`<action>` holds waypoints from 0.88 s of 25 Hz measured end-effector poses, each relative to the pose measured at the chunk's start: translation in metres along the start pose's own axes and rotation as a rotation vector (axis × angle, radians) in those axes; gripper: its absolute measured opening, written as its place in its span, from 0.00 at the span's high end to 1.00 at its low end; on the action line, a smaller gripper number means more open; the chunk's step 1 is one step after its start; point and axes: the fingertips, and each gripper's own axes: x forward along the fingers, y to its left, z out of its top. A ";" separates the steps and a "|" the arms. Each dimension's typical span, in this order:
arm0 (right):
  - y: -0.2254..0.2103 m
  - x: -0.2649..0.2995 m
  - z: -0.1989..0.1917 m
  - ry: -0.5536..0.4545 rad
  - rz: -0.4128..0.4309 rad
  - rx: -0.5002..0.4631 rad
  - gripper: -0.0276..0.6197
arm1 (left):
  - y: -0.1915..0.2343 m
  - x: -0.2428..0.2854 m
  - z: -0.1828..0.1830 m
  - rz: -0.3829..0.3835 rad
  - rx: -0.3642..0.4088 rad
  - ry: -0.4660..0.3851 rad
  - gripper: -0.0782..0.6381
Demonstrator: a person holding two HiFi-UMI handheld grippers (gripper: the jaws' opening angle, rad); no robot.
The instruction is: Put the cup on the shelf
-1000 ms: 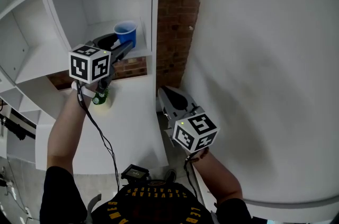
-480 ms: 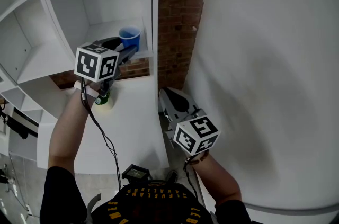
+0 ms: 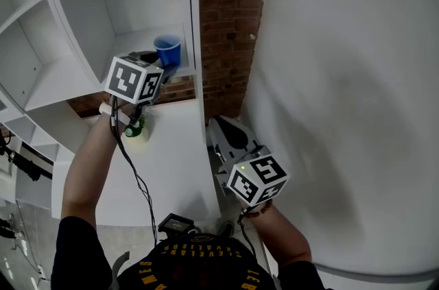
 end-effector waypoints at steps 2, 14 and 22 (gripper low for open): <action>-0.003 -0.001 0.001 -0.006 -0.005 0.005 0.97 | 0.001 0.000 0.000 0.004 -0.006 -0.002 0.57; -0.007 0.000 0.003 0.005 -0.014 -0.007 0.97 | 0.002 -0.027 0.003 -0.019 -0.156 -0.273 0.57; 0.006 -0.001 0.013 -0.016 -0.004 -0.026 0.97 | -0.032 -0.077 -0.025 -0.107 -0.208 -0.404 0.57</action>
